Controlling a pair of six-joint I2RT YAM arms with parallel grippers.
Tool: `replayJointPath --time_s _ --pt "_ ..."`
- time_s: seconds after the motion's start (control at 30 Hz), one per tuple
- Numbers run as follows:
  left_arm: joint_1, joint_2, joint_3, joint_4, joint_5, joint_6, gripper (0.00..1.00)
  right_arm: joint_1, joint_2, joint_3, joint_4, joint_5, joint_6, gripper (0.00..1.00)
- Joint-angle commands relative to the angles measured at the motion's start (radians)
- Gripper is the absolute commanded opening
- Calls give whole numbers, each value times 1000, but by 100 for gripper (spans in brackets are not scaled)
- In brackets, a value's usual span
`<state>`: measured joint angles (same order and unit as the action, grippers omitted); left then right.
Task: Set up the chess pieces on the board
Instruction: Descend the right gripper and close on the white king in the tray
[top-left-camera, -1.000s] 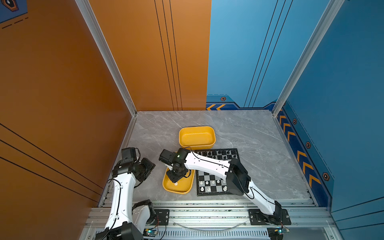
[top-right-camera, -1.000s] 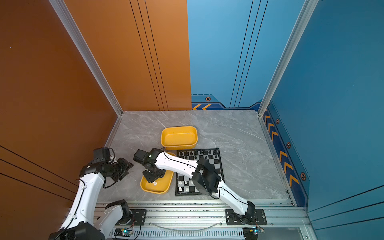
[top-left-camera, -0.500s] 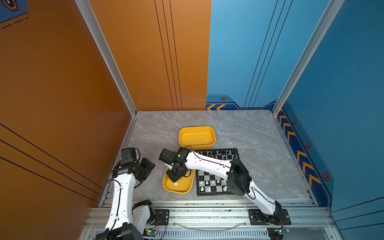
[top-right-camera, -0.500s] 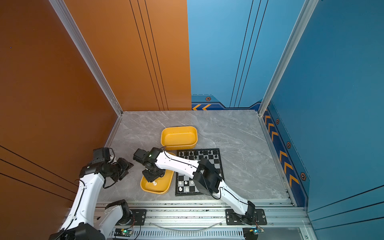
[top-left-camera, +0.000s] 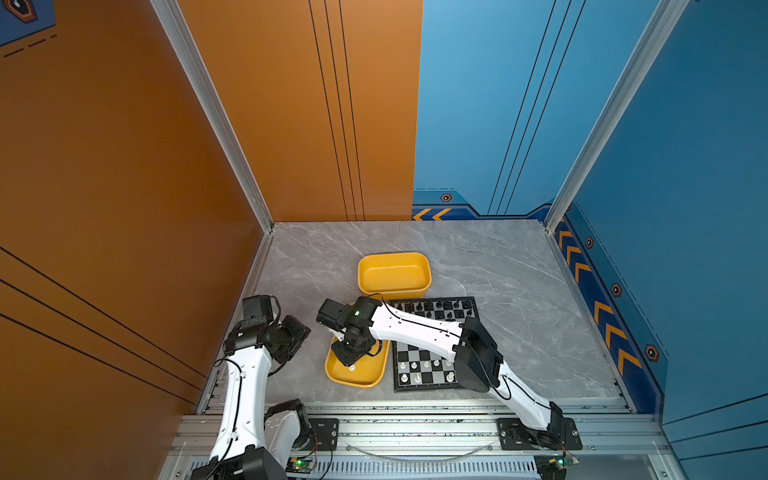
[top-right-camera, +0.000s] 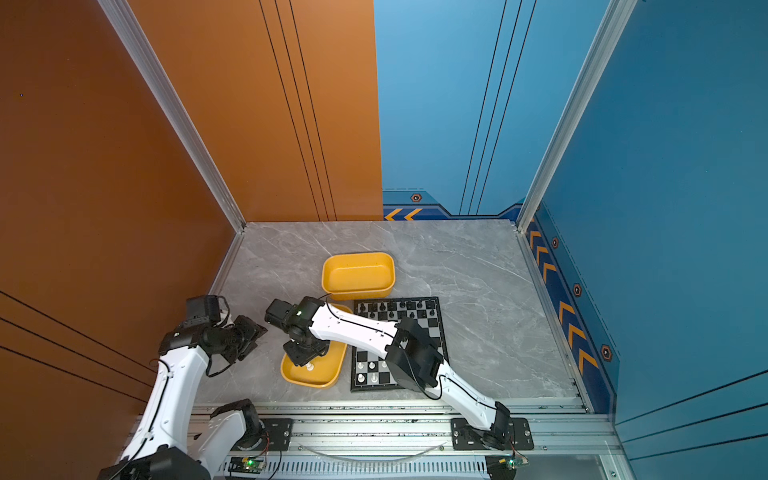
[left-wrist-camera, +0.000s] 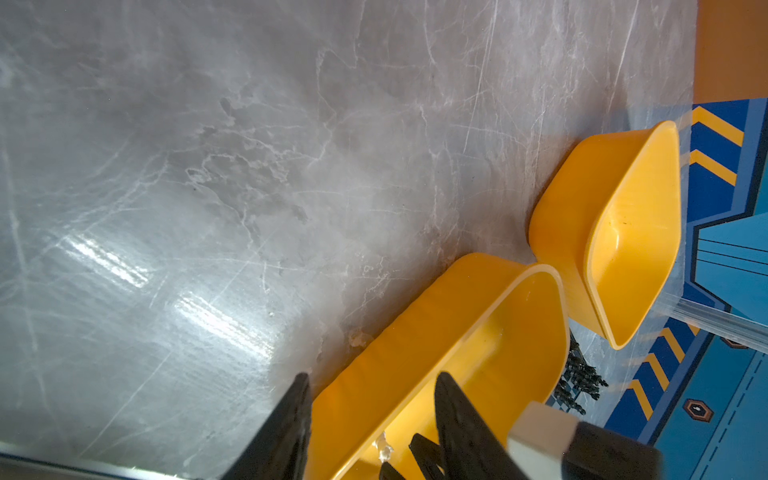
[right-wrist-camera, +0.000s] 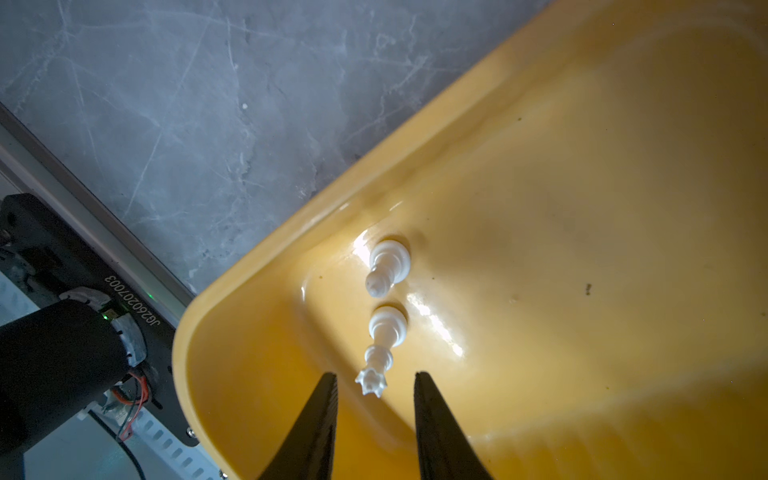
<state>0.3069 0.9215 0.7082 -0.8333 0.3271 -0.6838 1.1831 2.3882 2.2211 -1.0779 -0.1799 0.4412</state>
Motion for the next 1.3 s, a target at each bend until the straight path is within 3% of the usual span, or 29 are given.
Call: replayJointPath --time_s 0.0,0.87,1.17,1.27 --pt "0 -10 -4 -13 23 17 50 6 13 -23 -7 10 -6 33" --pt "0 2 -2 -12 21 18 49 3 42 -35 26 -20 -2 32" --pt "0 7 -3 -13 20 18 49 -2 46 -31 31 -20 -2 27" --pt "2 7 -2 -13 20 18 50 -3 48 -27 32 -20 -4 20"
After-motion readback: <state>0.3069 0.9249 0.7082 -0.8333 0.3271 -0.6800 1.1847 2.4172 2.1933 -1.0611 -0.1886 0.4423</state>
